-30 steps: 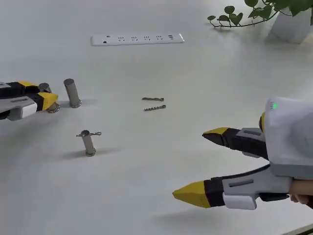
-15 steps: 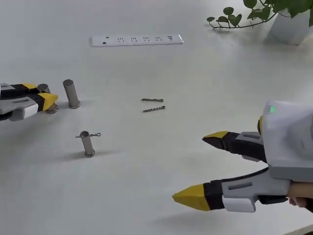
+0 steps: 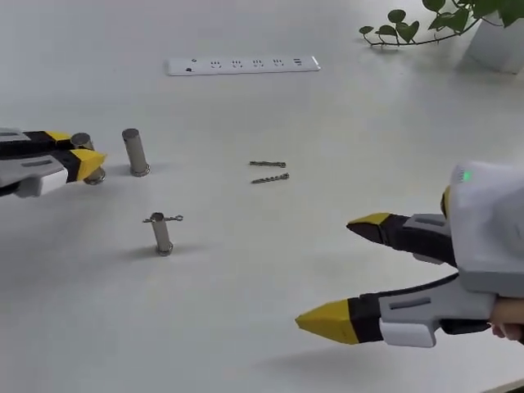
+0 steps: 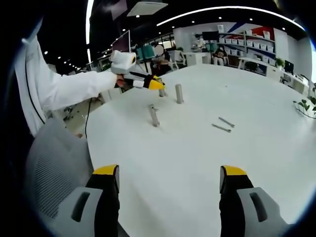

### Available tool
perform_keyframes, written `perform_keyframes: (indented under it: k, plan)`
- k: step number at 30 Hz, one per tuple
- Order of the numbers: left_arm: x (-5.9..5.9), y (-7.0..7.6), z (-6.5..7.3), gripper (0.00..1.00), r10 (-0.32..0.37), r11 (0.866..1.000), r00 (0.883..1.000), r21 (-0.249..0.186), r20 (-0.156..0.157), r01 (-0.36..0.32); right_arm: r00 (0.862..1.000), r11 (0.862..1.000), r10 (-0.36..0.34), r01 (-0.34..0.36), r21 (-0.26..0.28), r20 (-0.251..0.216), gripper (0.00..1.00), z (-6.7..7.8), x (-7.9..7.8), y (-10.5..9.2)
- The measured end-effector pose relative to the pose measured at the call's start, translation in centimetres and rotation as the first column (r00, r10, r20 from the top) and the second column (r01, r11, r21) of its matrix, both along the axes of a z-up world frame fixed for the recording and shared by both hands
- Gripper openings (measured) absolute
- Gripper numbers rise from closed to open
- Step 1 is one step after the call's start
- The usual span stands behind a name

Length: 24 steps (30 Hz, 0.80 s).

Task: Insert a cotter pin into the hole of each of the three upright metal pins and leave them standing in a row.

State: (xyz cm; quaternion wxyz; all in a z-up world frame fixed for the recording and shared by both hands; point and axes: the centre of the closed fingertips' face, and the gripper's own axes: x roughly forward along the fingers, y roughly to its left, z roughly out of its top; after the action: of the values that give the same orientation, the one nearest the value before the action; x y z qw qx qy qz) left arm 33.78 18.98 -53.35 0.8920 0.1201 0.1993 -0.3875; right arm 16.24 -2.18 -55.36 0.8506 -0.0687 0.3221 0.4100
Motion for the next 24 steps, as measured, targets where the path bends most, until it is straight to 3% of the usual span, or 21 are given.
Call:
perform_keyframes:
  k: [5,7,10,11,13,20,22,24]
  plan:
    - [-2.7,-1.3,2.6,0.09,-0.064,0.998,0.997,-0.025,0.033,0.065,1.000,1.000,-0.003,0.003,0.004,0.011,0.81,0.2,0.0,0.0]
    - [-4.0,-2.1,3.5,0.09,-0.071,0.996,0.997,-0.049,0.027,0.072,1.000,1.000,-0.003,0.003,0.007,0.015,0.81,0.4,0.0,0.0]
    - [-6.3,-3.8,4.5,0.09,-0.131,0.990,0.991,-0.041,0.038,0.133,1.000,1.000,-0.004,0.004,0.011,0.023,0.81,0.5,0.0,-0.1]
    - [-7.3,-4.7,5.0,0.09,-0.157,0.985,0.987,-0.064,0.035,0.159,1.000,1.000,-0.005,0.005,0.012,0.025,0.81,0.5,0.1,-0.1]
    - [-9.1,-6.3,5.6,0.09,-0.202,0.976,0.979,-0.071,0.037,0.204,1.000,1.000,-0.009,0.009,0.018,0.029,0.81,0.6,0.1,0.0]
    - [-13.0,-10.5,5.4,0.09,-0.290,0.953,0.957,-0.082,0.025,0.291,0.999,1.000,-0.010,0.009,0.022,0.040,0.81,1.0,-0.3,-0.2]
    - [-13.7,-11.5,5.1,0.09,-0.307,0.947,0.952,-0.095,0.011,0.307,0.999,1.000,-0.015,0.014,0.024,0.040,0.81,1.0,-0.4,-0.3]
    - [-13.7,-11.7,4.4,0.09,-0.313,0.945,0.950,-0.096,0.003,0.312,0.999,1.000,-0.019,0.018,0.024,0.037,0.81,0.9,-0.5,-0.5]
